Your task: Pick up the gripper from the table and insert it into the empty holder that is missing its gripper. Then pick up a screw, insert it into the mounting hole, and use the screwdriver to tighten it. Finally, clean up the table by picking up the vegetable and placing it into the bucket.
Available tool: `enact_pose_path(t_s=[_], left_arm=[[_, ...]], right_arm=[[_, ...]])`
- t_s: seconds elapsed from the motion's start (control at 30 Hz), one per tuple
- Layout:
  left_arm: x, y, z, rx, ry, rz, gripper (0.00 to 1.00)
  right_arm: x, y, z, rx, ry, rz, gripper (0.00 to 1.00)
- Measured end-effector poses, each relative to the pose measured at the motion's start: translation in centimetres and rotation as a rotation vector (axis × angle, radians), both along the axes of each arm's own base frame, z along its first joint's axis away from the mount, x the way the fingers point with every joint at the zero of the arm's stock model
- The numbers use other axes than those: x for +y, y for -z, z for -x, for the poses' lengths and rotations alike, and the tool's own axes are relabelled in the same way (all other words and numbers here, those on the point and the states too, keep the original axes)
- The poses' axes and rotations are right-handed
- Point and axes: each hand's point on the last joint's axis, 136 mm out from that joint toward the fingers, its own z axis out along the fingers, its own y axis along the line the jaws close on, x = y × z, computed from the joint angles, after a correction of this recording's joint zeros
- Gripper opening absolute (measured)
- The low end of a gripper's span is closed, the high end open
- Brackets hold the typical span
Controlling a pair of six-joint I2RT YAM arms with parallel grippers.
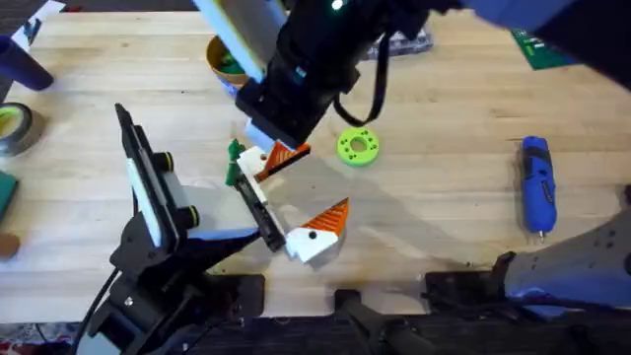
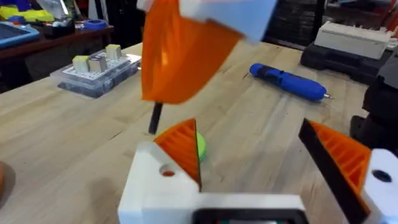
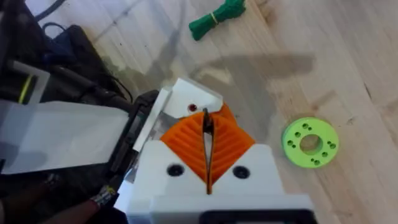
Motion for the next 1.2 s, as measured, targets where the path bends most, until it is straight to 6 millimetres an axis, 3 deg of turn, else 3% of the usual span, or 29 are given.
enact_pose_path(t_s=[0.2, 0.97, 1.2], left_arm=[[0.0, 0.0, 0.0, 0.001, 0.000, 0.000, 0.984], [0.0, 0.0, 0.0, 0.001, 0.000, 0.000, 0.984], [0.0, 0.0, 0.0, 0.007, -0.001, 0.002, 0.984]], right_arm=[[0.3, 1.4, 0.4, 0.027, -0.025, 0.044, 0.006], [0.4, 1.5, 1.4, 0.048, -0.081, 0.042, 0.006], [0.7, 2.6, 1.3, 0.064, -0.086, 0.068, 0.006]])
